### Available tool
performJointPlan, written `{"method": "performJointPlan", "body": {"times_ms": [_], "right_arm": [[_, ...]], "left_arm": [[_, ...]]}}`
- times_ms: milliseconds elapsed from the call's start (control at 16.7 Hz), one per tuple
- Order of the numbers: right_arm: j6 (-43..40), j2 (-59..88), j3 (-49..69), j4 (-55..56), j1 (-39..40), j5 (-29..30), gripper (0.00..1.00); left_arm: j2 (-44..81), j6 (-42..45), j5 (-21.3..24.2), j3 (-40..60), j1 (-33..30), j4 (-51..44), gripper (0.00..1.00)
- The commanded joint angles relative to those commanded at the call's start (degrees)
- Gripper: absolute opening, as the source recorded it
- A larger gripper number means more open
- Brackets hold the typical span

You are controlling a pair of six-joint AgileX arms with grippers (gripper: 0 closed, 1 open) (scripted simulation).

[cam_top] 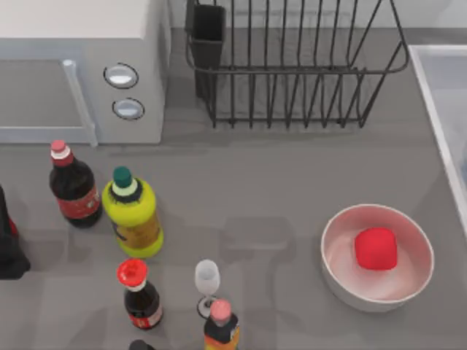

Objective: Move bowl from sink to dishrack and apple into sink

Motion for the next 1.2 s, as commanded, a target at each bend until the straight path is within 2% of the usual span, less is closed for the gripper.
{"method": "performJointPlan", "body": {"times_ms": [300, 960, 1200], "right_arm": [[-4.4, -11.6, -5.8, -6.1, -4.4, -0.6, 0.00], [-21.2, -59.3, -29.2, -31.2, -20.5, -2.1, 0.00], [-24.4, -66.5, -32.7, -35.1, -23.6, -2.6, 0.00]], "left_arm": [[0.0, 0.0, 0.0, 0.0, 0.0, 0.0, 1.00], [0.0, 0.0, 0.0, 0.0, 0.0, 0.0, 1.00], [0.0, 0.0, 0.0, 0.0, 0.0, 0.0, 1.00]]}}
